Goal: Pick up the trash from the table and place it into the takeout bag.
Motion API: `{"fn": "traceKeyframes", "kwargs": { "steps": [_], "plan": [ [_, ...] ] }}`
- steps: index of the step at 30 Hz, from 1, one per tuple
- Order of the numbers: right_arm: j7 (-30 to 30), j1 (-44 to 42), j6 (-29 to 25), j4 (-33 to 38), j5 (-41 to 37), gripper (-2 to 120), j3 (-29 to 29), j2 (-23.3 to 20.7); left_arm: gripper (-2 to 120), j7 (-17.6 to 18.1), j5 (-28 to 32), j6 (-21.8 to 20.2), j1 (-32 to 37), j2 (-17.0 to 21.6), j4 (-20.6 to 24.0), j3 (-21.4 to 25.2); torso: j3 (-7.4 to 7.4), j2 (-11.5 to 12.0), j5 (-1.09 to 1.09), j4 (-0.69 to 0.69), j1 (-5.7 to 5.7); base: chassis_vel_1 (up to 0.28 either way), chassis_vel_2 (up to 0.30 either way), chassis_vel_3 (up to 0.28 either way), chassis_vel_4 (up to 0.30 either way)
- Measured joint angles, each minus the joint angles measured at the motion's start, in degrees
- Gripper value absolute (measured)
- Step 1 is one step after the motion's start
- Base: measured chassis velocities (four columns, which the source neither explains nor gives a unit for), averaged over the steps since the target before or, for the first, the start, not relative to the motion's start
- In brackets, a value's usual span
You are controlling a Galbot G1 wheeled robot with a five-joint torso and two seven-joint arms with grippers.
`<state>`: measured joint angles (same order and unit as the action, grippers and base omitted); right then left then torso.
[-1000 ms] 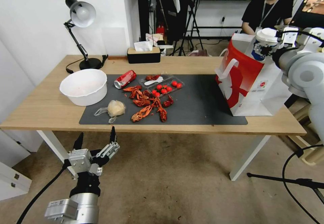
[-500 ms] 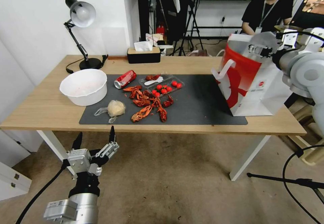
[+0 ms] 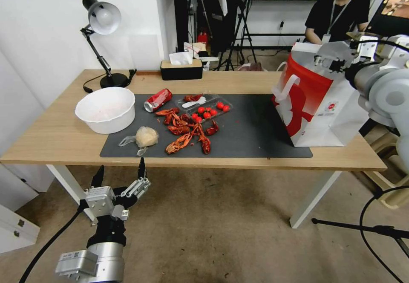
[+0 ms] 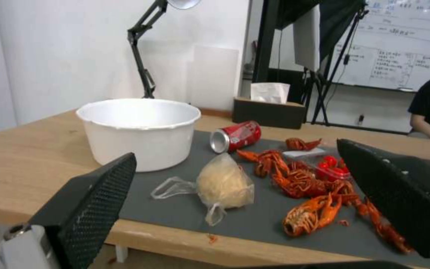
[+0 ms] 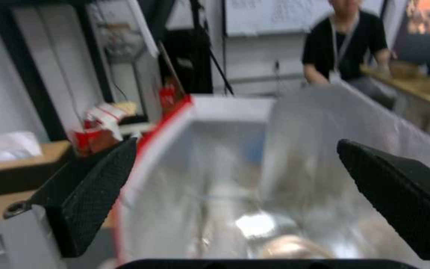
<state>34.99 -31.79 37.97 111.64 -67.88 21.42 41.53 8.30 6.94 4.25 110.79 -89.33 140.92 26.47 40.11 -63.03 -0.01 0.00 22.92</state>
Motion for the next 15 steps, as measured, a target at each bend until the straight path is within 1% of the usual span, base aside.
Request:
{"fn": "traceKeyframes", "kwargs": {
  "steps": [3,4,7,8,11,12,13,15],
  "plan": [
    [-4.4,-2.0,-4.6,2.7,4.6,100,0.0,-0.3,100,0.0,0.1,0.0,-0.3,0.0,-0.2,0.0,0.00,0.0,-0.01,0.00,0.00,0.000,0.000,0.000,0.000],
    [-4.4,-2.0,-4.6,2.7,4.6,100,0.0,-0.3,100,0.0,0.1,0.0,-0.3,0.0,-0.2,0.0,0.00,0.0,-0.01,0.00,0.00,0.000,0.000,0.000,0.000],
    [-9.3,-5.7,-10.9,5.3,8.2,100,0.8,-0.6,100,0.1,0.4,0.0,-0.5,0.0,-0.4,0.1,0.00,0.0,0.00,0.00,0.00,0.000,0.000,0.000,0.000],
    [-9.3,-5.7,-10.9,5.3,8.2,100,0.8,-0.6,100,0.1,0.4,0.0,-0.5,0.0,-0.4,0.1,0.00,0.0,0.00,0.00,0.00,0.000,0.000,0.000,0.000],
    [-15.1,-10.7,-16.1,6.9,11.9,100,2.0,-1.1,100,0.0,0.5,0.1,-0.6,0.1,-0.5,0.2,0.00,0.0,0.00,-0.01,0.00,0.000,0.000,0.000,0.000],
    [-15.1,-10.7,-16.1,6.9,11.9,100,2.0,-1.1,100,0.0,0.5,0.1,-0.6,0.1,-0.5,0.2,0.00,0.0,0.00,-0.01,0.00,0.000,0.000,0.000,0.000],
    [-16.8,-12.5,-17.9,7.5,13.0,100,2.4,-1.3,100,0.0,0.6,0.1,-0.6,0.2,-0.5,0.2,0.00,0.0,0.00,-0.01,0.00,0.000,0.000,0.000,0.000],
    [-18.5,-15.7,-20.4,9.0,14.1,100,3.0,-1.6,100,0.0,0.6,0.1,-0.6,0.2,-0.5,0.2,0.00,0.0,0.00,-0.01,-0.01,0.000,0.000,0.000,0.000]
  ]
}}
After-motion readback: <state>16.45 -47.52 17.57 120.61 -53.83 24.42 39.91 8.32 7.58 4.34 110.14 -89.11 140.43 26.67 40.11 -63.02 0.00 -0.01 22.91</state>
